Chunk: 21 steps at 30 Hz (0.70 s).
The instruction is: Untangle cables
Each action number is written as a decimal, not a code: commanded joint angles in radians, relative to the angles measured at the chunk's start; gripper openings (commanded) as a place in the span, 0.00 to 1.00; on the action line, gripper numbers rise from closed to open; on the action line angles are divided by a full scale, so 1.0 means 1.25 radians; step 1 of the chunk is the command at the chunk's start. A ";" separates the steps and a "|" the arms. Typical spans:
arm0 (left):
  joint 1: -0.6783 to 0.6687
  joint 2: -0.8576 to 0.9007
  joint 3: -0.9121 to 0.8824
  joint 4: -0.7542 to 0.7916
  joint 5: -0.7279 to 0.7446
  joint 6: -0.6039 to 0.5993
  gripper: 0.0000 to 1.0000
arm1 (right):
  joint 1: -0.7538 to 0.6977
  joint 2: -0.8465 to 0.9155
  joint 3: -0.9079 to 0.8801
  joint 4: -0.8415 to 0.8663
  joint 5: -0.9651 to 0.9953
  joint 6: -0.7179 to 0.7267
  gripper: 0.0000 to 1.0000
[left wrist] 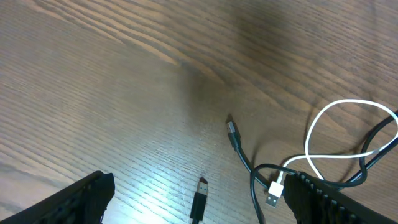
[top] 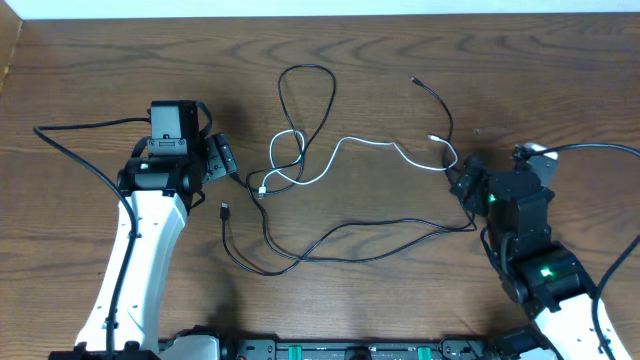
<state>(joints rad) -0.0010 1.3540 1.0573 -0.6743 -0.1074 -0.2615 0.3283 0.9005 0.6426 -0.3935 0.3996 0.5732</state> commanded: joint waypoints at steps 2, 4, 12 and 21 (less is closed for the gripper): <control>0.001 0.002 0.021 -0.007 -0.004 -0.001 0.91 | -0.005 0.030 0.007 -0.002 -0.055 -0.002 0.99; 0.002 0.002 0.021 -0.011 -0.004 -0.001 0.91 | -0.005 0.046 0.007 0.002 -0.075 -0.002 0.99; 0.002 0.002 0.021 -0.017 -0.004 -0.001 0.91 | -0.005 0.092 0.007 0.125 -0.241 -0.167 0.99; 0.002 0.002 0.021 -0.017 -0.004 -0.001 0.91 | -0.005 0.122 0.007 0.246 -0.305 -0.275 0.99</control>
<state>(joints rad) -0.0010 1.3540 1.0573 -0.6926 -0.1074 -0.2615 0.3283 1.0348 0.6426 -0.0978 0.0536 0.2947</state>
